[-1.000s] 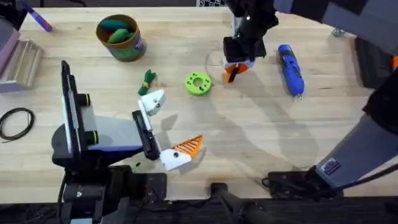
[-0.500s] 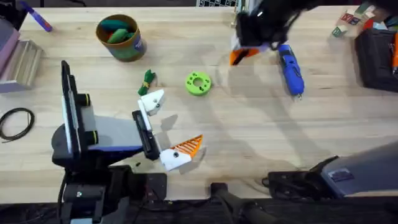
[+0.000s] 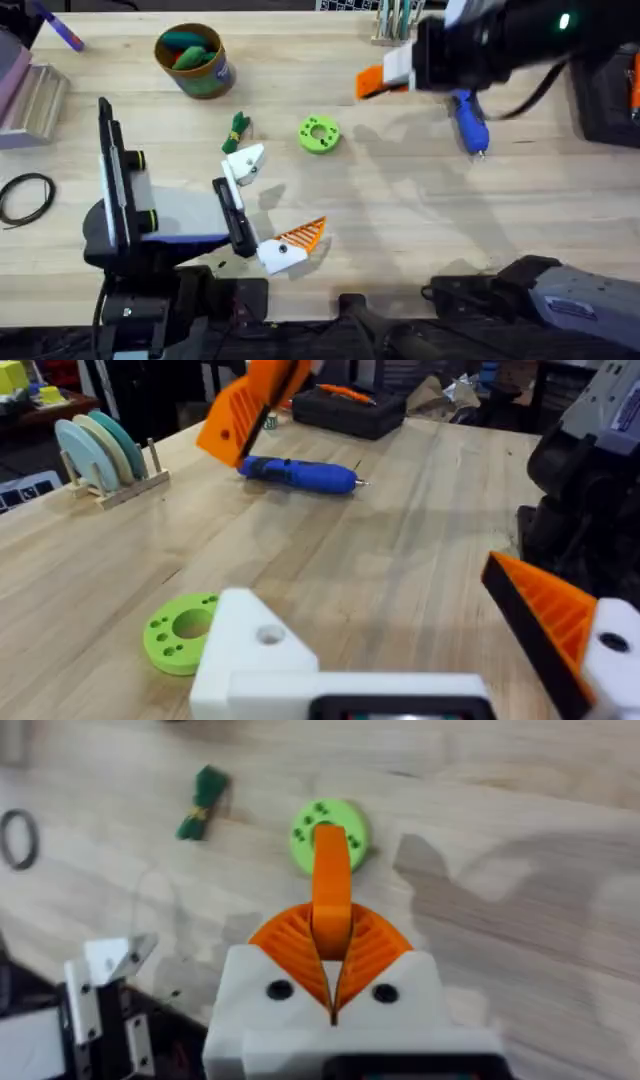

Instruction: Pick up the gripper from the table and insert it into the empty holder that is missing its gripper. Then pick up a screw, insert it into the mounting hole, and use the screwdriver to tighten it. Finally, clean up the table by picking up the vegetable and placing it into the bucket.

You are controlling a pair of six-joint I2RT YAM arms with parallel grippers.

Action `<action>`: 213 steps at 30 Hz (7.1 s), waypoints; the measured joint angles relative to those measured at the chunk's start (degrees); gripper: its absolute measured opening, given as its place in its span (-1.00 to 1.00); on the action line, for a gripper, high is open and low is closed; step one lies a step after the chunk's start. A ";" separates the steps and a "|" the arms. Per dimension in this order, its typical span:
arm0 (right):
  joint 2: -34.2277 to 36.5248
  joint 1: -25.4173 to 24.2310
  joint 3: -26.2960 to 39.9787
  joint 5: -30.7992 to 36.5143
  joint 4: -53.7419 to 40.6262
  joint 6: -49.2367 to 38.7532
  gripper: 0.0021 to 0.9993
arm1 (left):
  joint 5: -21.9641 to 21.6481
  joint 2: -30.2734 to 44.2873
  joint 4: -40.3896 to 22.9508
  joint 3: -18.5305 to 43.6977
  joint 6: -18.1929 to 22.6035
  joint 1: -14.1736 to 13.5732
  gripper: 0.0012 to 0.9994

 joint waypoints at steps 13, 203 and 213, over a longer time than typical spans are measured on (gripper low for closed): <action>-7.21 0.00 -19.37 -34.78 29.24 2.05 -0.99 | 0.13 0.01 -0.02 0.00 0.00 0.00 0.97; 24.23 6.01 -36.17 -59.38 104.06 56.57 -0.99 | -0.94 0.01 0.02 0.04 -1.49 0.55 0.97; 24.22 7.06 -36.17 -57.47 103.49 57.20 0.83 | -0.02 -0.01 -0.13 0.07 -1.23 0.31 0.97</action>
